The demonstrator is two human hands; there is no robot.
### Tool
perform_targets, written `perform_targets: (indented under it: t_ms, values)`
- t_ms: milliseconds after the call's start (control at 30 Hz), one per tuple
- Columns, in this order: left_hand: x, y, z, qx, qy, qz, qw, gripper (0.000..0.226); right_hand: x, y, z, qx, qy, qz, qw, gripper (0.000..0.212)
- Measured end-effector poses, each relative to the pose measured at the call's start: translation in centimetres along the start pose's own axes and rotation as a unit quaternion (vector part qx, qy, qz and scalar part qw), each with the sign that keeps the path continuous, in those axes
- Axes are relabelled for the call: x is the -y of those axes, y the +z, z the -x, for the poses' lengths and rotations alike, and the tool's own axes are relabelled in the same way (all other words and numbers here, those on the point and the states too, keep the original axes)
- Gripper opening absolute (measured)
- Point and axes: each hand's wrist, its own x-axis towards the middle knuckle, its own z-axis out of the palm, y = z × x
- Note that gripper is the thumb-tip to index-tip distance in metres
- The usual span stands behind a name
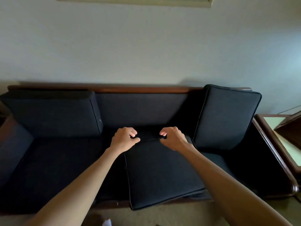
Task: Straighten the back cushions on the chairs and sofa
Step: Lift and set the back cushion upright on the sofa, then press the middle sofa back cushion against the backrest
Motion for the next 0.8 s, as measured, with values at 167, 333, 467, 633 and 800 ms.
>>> perform_targets:
  t_ms: [167, 333, 467, 633, 800]
  values:
    - [1.0, 9.3, 3.4, 0.023, -0.056, 0.006, 0.998, 0.029, -8.0, 4.2, 3.1, 0.036, 0.029, -0.026, 0.999, 0.033]
    - [4.5, 17.7, 4.9, 0.014, -0.078, -0.021, 0.997, 0.033, -15.2, 10.4, 4.4, 0.034, 0.059, -0.010, 0.998, 0.035]
    - [7.8, 25.4, 7.1, 0.028, -0.012, -0.114, 0.993, 0.043, -19.9, 17.5, 5.9, 0.040, 0.027, 0.033, 0.998, 0.038]
    - [10.9, 33.5, 9.3, 0.064, 0.135, -0.229, 0.962, 0.053, -25.0, 25.6, 8.1, 0.042, -0.088, 0.131, 0.987, 0.045]
    - [13.2, 37.4, 10.0, 0.041, 0.154, -0.290, 0.944, 0.051, -29.6, 29.6, 8.6, -0.025, -0.131, 0.203, 0.970, 0.034]
